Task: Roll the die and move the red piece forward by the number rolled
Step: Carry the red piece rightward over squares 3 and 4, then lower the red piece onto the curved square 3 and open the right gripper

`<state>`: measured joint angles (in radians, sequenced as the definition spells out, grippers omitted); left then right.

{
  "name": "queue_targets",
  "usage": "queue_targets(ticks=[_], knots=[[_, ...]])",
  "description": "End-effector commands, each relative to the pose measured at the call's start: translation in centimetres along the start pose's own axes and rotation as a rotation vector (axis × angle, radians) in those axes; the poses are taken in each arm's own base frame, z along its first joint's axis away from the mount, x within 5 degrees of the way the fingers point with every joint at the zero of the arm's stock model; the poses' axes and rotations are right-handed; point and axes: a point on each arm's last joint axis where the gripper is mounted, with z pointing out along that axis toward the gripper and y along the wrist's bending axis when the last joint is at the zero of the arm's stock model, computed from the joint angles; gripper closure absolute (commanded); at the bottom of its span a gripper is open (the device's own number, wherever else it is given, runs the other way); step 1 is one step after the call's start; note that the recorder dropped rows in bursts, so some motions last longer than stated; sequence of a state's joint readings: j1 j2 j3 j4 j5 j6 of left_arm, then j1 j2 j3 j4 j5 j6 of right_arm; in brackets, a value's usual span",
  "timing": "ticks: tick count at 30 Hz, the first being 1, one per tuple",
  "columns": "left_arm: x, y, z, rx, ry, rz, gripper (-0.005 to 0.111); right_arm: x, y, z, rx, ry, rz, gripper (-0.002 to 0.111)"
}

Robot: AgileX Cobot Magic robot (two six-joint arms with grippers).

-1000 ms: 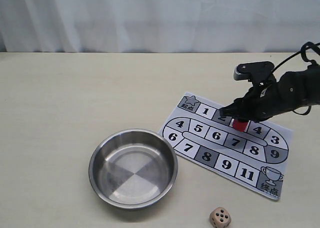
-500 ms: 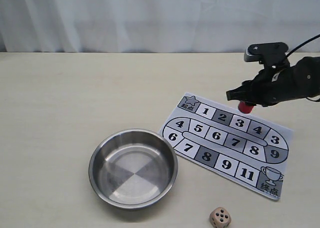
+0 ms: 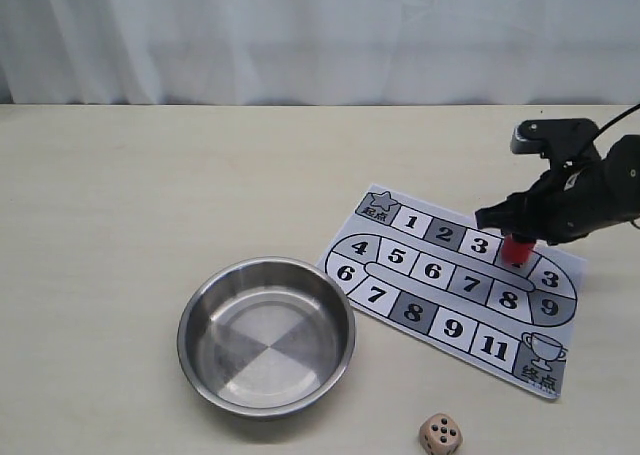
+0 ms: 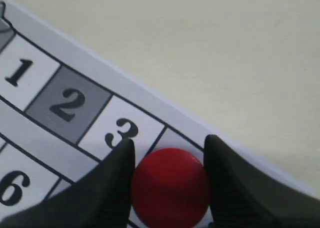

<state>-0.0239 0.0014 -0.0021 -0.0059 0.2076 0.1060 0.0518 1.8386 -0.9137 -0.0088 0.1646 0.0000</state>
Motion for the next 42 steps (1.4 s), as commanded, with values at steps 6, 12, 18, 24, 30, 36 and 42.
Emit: queue_targets(ticks=[6,12,18,24,30,36,42], knots=[[0.0,0.0,0.0,0.0,-0.011,-0.008,0.107,1.3,-0.2,1.3,0.003,0.046,0.001,0.104],[0.0,0.0,0.0,0.0,-0.011,-0.008,0.107,1.3,-0.2,1.1,0.003,0.051,0.001,0.104],[0.0,0.0,0.0,0.0,-0.011,-0.008,0.107,1.3,-0.2,1.1,0.003,0.051,0.001,0.104],[0.0,0.0,0.0,0.0,-0.011,-0.008,0.107,-0.3,-0.2,-1.6,0.004,-0.038,0.001,0.104],[0.0,0.0,0.0,0.0,-0.011,-0.008,0.107,-1.0,-1.6,-5.1,0.03,-0.061,0.038,0.104],[0.0,0.0,0.0,0.0,-0.011,-0.008,0.107,-0.1,-2.5,-5.1,0.043,-0.025,0.089,0.104],[0.0,0.0,0.0,0.0,-0.011,-0.008,0.107,1.5,-2.4,-4.2,0.044,-0.087,0.087,0.104]])
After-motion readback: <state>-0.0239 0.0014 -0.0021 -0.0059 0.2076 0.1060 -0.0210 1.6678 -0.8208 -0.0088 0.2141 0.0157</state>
